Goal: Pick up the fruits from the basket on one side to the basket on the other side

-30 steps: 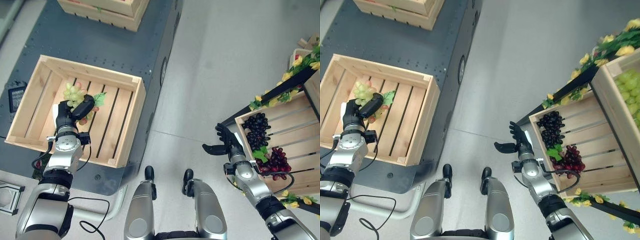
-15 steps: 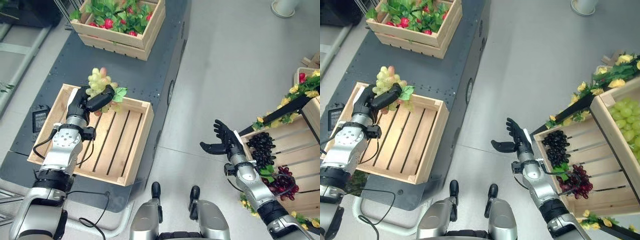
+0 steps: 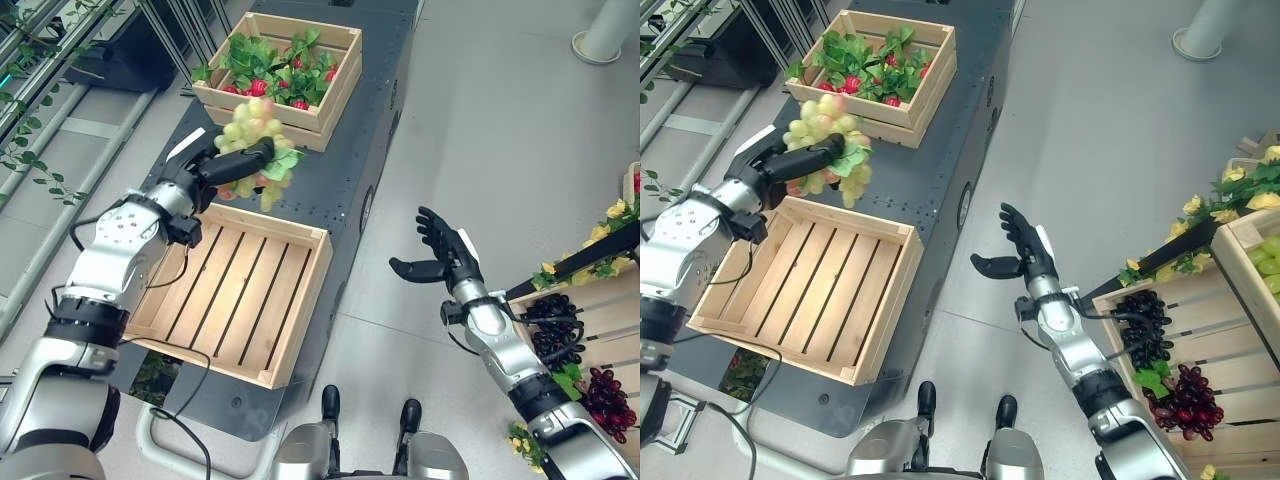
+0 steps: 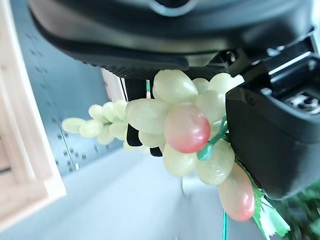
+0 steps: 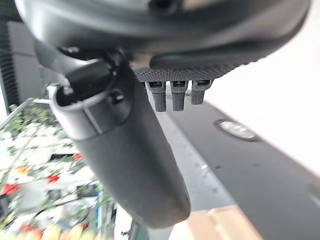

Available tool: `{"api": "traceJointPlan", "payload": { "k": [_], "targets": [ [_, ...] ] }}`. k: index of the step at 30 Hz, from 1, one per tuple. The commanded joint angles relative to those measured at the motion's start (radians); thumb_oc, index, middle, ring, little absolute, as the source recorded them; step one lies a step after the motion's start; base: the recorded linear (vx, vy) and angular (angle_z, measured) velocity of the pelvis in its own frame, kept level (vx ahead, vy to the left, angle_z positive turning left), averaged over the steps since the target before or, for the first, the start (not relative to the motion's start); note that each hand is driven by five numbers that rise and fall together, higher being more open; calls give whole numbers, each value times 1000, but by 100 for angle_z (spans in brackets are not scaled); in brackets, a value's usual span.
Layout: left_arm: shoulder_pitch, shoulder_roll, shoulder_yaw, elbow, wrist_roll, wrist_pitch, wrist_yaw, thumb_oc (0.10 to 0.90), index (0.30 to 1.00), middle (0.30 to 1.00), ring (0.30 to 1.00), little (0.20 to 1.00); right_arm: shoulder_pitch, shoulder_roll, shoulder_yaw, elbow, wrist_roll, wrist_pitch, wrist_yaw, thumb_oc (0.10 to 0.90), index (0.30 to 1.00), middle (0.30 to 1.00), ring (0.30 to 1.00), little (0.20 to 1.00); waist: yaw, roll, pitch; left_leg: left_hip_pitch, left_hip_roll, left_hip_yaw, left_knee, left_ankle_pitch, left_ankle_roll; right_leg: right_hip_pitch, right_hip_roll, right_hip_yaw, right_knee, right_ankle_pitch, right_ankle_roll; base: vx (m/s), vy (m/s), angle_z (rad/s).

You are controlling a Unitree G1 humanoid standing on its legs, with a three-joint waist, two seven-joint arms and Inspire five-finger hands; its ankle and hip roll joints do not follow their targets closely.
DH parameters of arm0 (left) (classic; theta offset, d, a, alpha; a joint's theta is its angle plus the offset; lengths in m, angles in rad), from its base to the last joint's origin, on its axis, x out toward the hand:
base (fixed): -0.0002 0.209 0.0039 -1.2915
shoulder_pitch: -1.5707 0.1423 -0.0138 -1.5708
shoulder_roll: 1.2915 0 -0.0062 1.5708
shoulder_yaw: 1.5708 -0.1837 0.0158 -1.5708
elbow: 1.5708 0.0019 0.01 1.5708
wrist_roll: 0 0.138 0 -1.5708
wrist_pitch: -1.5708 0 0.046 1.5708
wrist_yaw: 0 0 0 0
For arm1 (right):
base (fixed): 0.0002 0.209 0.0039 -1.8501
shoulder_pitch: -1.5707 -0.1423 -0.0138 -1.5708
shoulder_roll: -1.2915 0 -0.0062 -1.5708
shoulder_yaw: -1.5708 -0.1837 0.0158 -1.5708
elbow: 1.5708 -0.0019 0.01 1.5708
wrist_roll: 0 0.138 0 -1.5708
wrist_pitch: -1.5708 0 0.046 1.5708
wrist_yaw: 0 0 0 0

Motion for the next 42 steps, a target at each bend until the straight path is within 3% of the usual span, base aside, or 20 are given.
{"api": "traceJointPlan", "payload": {
  "k": [1, 10, 26, 42],
  "targets": [
    [-119, -2, -20, 78, -148, -86, -80, 400, 300, 300, 300, 300, 1, 14, 67, -41, -6, -85, -4, 800, 900, 900, 900, 900, -7, 23, -288, -26, -57, -35, -1, -76, -23, -45, 5, 22, 45, -30, -29, -18, -96, 0],
    [-248, -64, -139, 95, -193, -62, -174, 400, 300, 300, 300, 300, -105, 54, 109, -41, 73, -60, -35, 800, 900, 900, 900, 900, -24, 24, -309, -15, -51, -14, -1, -86, -22, -41, 13, 37, 40, -35, -36, 7, -38, -1],
    [-300, -124, -216, 81, -162, -35, -220, 400, 300, 300, 300, 300, -152, 82, 78, -115, 91, -43, -181, 800, 900, 900, 900, 900, -58, 30, -322, 3, -46, 30, -1, -103, -14, -42, 21, 77, 34, -31, -33, 6, -1, -9],
    [-342, -176, -281, 92, -178, -41, -246, 400, 300, 300, 300, 300, -238, 118, 101, -117, 211, 13, -111, 800, 900, 900, 900, 900, -65, 25, -344, 6, -44, 38, -1, -105, -14, -38, 29, 92, 11, -16, -34, 11, -2, -7]
  ]
}}
